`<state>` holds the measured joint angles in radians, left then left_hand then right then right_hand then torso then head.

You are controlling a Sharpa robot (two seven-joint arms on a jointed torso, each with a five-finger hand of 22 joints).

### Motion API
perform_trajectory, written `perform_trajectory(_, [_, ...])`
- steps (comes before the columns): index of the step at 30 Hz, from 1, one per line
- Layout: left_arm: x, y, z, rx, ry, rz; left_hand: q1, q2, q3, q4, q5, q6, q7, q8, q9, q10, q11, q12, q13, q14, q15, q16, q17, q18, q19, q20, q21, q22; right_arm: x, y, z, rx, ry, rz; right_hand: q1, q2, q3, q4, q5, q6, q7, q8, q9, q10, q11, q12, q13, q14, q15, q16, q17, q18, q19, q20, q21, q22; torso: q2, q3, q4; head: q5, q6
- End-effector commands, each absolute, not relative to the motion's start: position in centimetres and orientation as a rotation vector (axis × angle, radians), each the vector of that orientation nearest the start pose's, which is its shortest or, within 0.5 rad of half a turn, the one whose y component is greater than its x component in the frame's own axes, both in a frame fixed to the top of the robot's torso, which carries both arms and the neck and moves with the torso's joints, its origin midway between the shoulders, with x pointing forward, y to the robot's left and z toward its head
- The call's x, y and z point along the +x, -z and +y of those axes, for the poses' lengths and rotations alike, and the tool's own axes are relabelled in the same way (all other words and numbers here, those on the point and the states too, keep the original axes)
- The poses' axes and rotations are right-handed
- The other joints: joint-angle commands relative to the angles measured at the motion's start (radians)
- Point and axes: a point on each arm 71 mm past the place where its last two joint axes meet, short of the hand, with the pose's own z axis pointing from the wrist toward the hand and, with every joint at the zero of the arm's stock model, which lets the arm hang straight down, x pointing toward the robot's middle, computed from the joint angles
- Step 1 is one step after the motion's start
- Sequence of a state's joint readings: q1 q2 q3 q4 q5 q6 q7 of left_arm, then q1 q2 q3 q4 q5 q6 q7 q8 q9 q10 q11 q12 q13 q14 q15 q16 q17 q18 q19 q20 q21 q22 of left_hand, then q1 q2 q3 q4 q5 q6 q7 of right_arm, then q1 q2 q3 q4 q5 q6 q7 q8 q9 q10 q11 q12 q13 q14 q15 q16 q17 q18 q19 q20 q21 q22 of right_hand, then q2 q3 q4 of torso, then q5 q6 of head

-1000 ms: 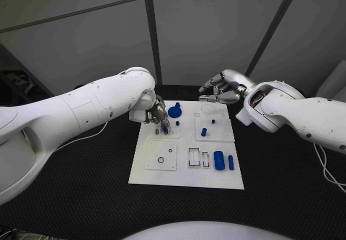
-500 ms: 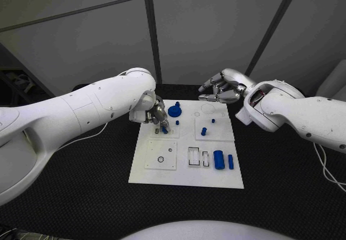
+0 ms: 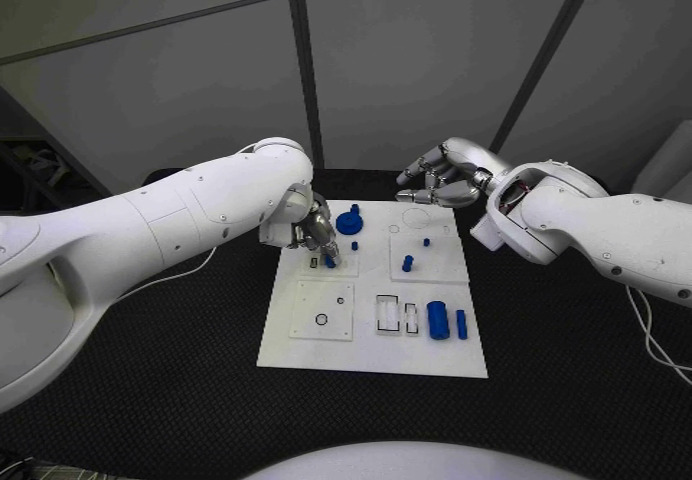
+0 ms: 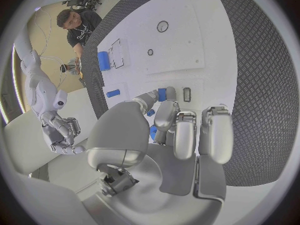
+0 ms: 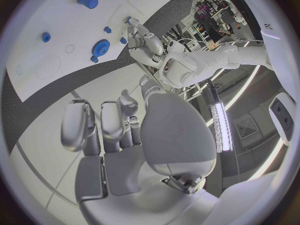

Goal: Assemble the parts on the task board

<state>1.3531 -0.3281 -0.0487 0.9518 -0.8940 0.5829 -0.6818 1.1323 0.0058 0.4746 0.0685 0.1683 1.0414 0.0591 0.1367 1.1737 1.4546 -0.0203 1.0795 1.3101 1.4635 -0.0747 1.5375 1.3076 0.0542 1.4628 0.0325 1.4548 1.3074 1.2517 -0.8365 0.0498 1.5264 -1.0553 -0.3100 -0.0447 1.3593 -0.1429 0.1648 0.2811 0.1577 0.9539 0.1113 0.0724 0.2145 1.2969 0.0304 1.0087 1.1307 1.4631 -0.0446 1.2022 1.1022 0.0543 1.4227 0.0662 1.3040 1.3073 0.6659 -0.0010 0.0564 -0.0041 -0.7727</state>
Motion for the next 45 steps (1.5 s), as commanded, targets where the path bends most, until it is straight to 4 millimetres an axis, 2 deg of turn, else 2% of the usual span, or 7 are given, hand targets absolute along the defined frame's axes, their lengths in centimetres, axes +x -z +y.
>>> perform_trajectory(1, [55.98, 19.12, 10.98, -0.030, 0.227, 2.646, 0.034, 0.043, 0.128, -0.131, 0.005, -0.001, -0.007, 0.007, 0.002, 0.007, 0.000, 0.004, 0.085, 0.099, -0.003, 0.004, 0.235, -0.007, -0.007, 0.002, -0.005, 0.099, 50.40, 12.62, -19.66, 0.184, -0.923, 1.624, -0.009, -0.004, 0.000, 0.007, 0.004, 0.007, 0.003, -0.006, 0.001, 0.002, 0.000, 0.004, -0.001, 0.005, 0.000, -0.005, 0.002, 0.014, 0.004, 0.000, -0.004, 0.011, 0.000, 0.0001, -0.0002, 0.000, 0.001])
perform_trajectory(21, [55.94, 19.60, 10.85, -0.024, 0.217, 2.664, 0.034, 0.043, 0.128, -0.131, 0.005, -0.001, -0.007, 0.007, 0.002, 0.007, 0.000, 0.004, 0.085, 0.099, -0.003, 0.004, 0.235, -0.007, -0.007, 0.002, -0.005, 0.099, 50.35, 12.60, -19.56, 0.181, -0.926, 1.625, -0.009, -0.004, 0.000, 0.007, 0.004, 0.007, 0.003, -0.006, 0.001, 0.002, 0.000, 0.004, -0.001, 0.005, 0.000, -0.005, 0.002, 0.014, 0.004, 0.000, -0.004, 0.011, 0.000, 0.0003, 0.0002, -0.003, -0.003])
perform_trajectory(28, [55.93, 19.91, 10.86, -0.023, 0.209, 2.674, 0.033, 0.043, 0.128, -0.132, 0.005, -0.001, -0.007, 0.007, 0.003, 0.006, 0.000, 0.000, 0.085, 0.099, -0.004, 0.003, 0.234, -0.006, -0.008, 0.002, -0.007, 0.097, 50.30, 12.59, -19.47, 0.179, -0.927, 1.625, -0.009, -0.004, 0.000, 0.007, 0.004, 0.007, 0.003, -0.006, 0.001, 0.002, 0.000, 0.004, -0.001, 0.005, 0.000, -0.005, 0.002, 0.014, 0.004, 0.000, -0.004, 0.011, 0.000, 0.0005, -0.0014, -0.005, -0.003])
perform_trajectory(45, [56.20, 20.11, 11.48, -0.030, 0.172, 2.659, 0.032, 0.044, 0.128, -0.132, 0.005, -0.001, -0.007, 0.007, 0.003, 0.005, 0.000, -0.001, 0.084, 0.099, -0.004, 0.002, 0.233, -0.006, -0.008, 0.002, -0.007, 0.097, 50.29, 12.59, -19.45, 0.177, -0.927, 1.627, -0.009, -0.004, 0.000, 0.007, 0.004, 0.007, 0.003, -0.006, 0.001, 0.002, 0.000, 0.004, -0.001, 0.005, 0.000, -0.005, 0.002, 0.014, 0.004, 0.000, -0.004, 0.011, 0.000, 0.0002, 0.0011, -0.005, -0.003])
